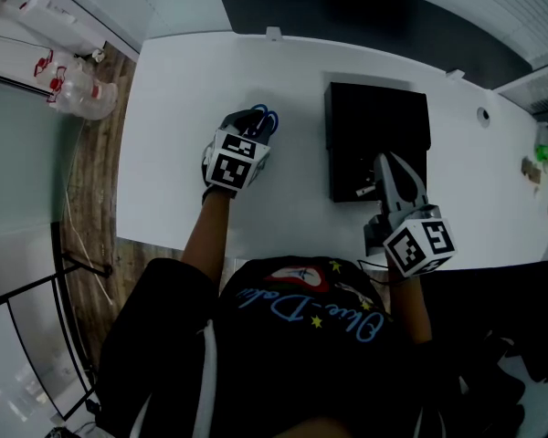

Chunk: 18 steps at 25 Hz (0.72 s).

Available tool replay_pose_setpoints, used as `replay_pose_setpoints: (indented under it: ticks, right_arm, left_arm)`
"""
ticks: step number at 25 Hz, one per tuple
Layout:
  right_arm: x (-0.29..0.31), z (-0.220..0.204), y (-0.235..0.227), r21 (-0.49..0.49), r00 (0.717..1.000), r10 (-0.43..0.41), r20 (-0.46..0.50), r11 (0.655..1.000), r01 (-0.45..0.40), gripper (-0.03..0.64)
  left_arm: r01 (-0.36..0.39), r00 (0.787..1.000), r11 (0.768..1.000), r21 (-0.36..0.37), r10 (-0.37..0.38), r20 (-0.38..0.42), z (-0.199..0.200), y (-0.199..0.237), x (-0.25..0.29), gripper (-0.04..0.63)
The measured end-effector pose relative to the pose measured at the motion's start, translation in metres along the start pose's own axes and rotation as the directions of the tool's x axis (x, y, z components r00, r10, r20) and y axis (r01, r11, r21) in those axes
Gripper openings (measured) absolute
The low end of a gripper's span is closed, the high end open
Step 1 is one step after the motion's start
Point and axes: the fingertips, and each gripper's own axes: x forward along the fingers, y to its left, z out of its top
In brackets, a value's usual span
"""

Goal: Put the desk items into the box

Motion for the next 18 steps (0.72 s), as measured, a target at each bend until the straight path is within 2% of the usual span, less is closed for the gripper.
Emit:
replay_pose_setpoints:
  ticks: [18]
  right_arm:
    - [-0.022,0.009,0.007,-0.038,1.000,0.015,0.026,0.999,-0.014,0.020]
  left_arm:
    - [-0.049,0.989,0.998,-0.036,0.054,0.137,0.026,-0.006,-0.047,0.081]
